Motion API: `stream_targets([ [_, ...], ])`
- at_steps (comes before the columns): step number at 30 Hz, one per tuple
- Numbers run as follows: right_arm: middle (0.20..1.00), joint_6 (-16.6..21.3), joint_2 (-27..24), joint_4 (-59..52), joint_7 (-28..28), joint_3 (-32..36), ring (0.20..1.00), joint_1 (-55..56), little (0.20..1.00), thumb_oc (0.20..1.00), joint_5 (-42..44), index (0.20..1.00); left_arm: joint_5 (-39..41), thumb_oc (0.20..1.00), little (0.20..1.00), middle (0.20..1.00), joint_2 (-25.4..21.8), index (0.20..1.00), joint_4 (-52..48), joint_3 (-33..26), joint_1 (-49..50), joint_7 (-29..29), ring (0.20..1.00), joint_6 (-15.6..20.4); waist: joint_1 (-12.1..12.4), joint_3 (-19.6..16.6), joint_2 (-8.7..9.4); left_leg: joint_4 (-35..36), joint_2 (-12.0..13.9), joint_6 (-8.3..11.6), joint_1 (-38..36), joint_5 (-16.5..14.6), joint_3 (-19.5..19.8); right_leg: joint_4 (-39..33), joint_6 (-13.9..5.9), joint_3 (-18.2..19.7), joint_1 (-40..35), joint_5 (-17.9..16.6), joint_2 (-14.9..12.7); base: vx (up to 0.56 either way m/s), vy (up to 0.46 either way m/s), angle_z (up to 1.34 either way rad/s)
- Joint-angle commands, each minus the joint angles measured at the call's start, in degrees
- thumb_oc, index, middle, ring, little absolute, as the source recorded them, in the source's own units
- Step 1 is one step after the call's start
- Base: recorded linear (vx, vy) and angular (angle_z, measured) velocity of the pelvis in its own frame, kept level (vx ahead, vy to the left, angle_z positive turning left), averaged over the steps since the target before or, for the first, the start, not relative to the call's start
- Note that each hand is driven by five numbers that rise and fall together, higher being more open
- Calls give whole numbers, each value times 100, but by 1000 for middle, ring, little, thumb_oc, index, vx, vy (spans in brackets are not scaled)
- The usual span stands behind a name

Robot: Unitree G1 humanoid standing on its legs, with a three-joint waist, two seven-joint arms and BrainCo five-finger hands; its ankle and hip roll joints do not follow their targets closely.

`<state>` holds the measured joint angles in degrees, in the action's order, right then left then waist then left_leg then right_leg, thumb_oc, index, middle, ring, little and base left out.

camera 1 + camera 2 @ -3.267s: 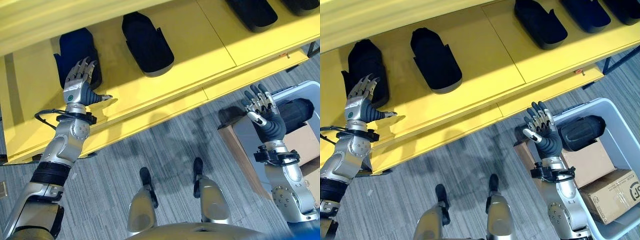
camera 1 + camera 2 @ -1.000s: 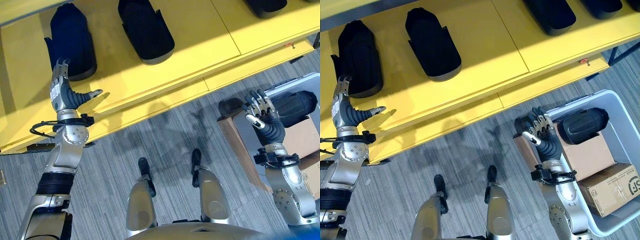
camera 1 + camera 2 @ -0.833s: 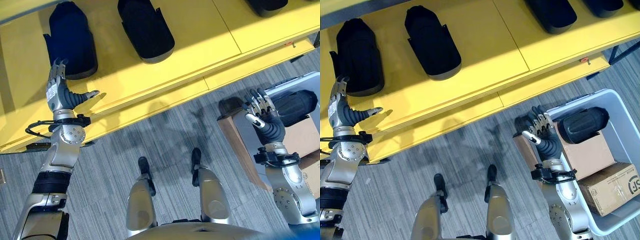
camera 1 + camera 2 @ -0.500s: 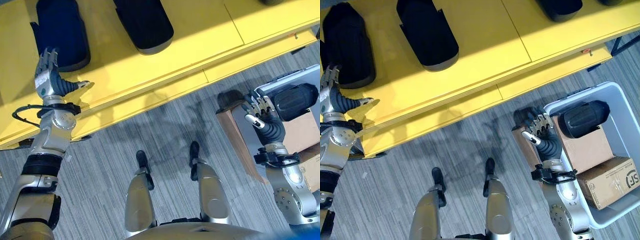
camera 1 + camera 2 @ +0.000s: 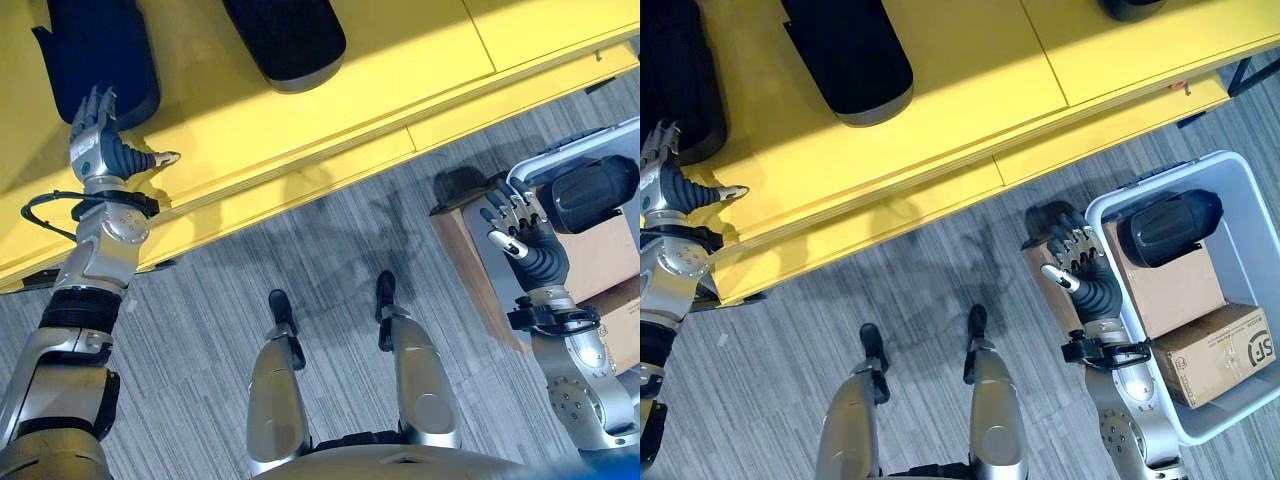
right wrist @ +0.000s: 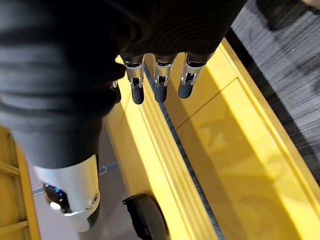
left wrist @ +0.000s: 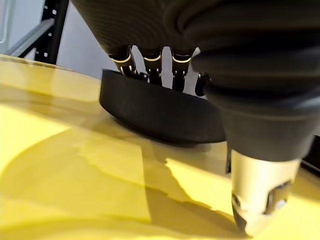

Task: Move parts from the plastic box to the shelf.

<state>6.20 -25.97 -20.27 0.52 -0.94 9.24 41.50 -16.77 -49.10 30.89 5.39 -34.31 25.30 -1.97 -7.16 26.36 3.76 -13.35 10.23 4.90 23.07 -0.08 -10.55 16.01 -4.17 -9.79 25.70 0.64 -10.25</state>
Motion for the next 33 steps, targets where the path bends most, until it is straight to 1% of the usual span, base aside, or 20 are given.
stream_targets([
  [1, 1000, 348, -179, -478, -79, 91, 1000, 216, 1000, 1000, 89, 1000, 226, 1000, 1000, 1000, -366, 1000, 288, 26, -142, -24, 1000, 44, -134, -291, 119, -632, 57, -72, 166, -408, 16, 248, -318, 200, -202, 245, -218, 0, 0, 0],
  [4, 1000, 355, -179, -481, -104, 77, 1000, 252, 1000, 1000, 116, 1000, 474, 1000, 1000, 1000, -296, 1000, 593, 131, -336, -140, 1000, 45, -158, -282, 116, -667, 49, -70, 182, -425, -1, 286, -312, 217, -171, 249, -219, 0, 0, 0],
  [11, 1000, 341, -166, -479, -149, 102, 1000, 293, 1000, 1000, 126, 1000, 619, 1000, 1000, 1000, -312, 1000, 872, 381, -557, -461, 1000, 66, -161, -300, 113, -708, 45, -74, 223, -447, 17, 327, -319, 251, -124, 266, -211, 0, 0, 0],
  [15, 1000, 329, -147, -478, -178, 120, 1000, 306, 1000, 1000, 129, 1000, 652, 1000, 1000, 1000, -323, 1000, 862, 504, -640, -616, 1000, 77, -162, -293, 105, -730, 35, -75, 226, -462, 31, 356, -312, 249, -137, 284, -214, 2, -1, -2],
  [18, 1000, 271, -118, -447, -231, 156, 1000, 305, 1000, 1000, 134, 1000, 835, 1000, 1000, 1000, -313, 1000, 930, 589, -674, -959, 1000, 111, -164, -308, 85, -733, 27, -72, 216, -469, 44, 371, -310, 256, -142, 295, -216, 1, -1, 1],
  [28, 1000, 178, -73, -385, -352, 155, 1000, 264, 1000, 1000, 166, 1000, 1140, 1000, 1000, 1000, -336, 1000, 1096, 913, -971, -1450, 1000, 138, -173, -339, 65, -748, 13, -68, 180, -469, 62, 418, -307, 260, -159, 303, -217, 0, 0, 0],
  [33, 1000, 139, -47, -382, -393, 143, 1000, 273, 1000, 1000, 150, 1000, 1116, 1000, 1000, 1000, -339, 1000, 1065, 990, -1036, -1482, 1000, 135, -169, -358, 43, -748, 10, -61, 164, -474, 61, 426, -309, 263, -173, 310, -219, 0, 0, 0],
])
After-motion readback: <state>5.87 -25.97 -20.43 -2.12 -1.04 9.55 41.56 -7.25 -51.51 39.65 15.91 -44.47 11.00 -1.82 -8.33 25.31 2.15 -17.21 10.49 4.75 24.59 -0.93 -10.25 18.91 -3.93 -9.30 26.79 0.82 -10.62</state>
